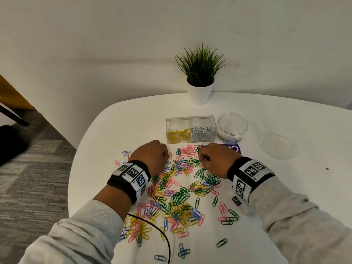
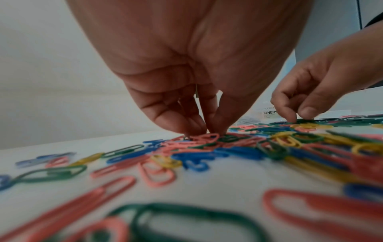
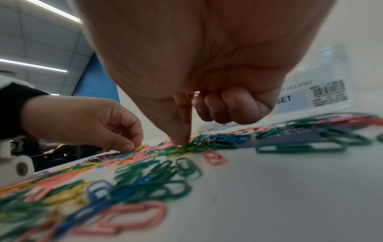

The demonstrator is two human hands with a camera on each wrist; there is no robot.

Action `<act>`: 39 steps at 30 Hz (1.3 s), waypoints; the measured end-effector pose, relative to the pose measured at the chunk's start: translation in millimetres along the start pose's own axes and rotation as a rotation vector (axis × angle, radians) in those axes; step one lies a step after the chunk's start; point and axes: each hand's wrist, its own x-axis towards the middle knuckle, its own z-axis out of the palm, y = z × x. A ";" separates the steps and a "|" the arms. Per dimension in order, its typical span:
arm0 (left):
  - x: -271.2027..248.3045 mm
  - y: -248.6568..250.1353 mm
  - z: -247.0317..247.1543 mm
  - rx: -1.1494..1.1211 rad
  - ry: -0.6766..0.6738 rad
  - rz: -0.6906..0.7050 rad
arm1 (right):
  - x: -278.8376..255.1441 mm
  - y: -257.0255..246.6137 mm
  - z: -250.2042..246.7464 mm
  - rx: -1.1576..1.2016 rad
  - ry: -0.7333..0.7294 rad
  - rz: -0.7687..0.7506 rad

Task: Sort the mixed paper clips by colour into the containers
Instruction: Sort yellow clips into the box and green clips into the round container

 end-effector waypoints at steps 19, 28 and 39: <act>-2.3 0.1 3.3 -0.056 0.065 0.108 | -4.3 7.2 -0.6 -0.042 0.065 0.013; -20.1 9.0 -9.3 -0.191 -0.006 0.150 | -19.5 13.0 -17.4 0.511 0.215 0.132; -18.3 32.9 -11.7 -1.404 -0.290 -0.328 | -23.4 30.3 -17.7 0.746 0.137 0.215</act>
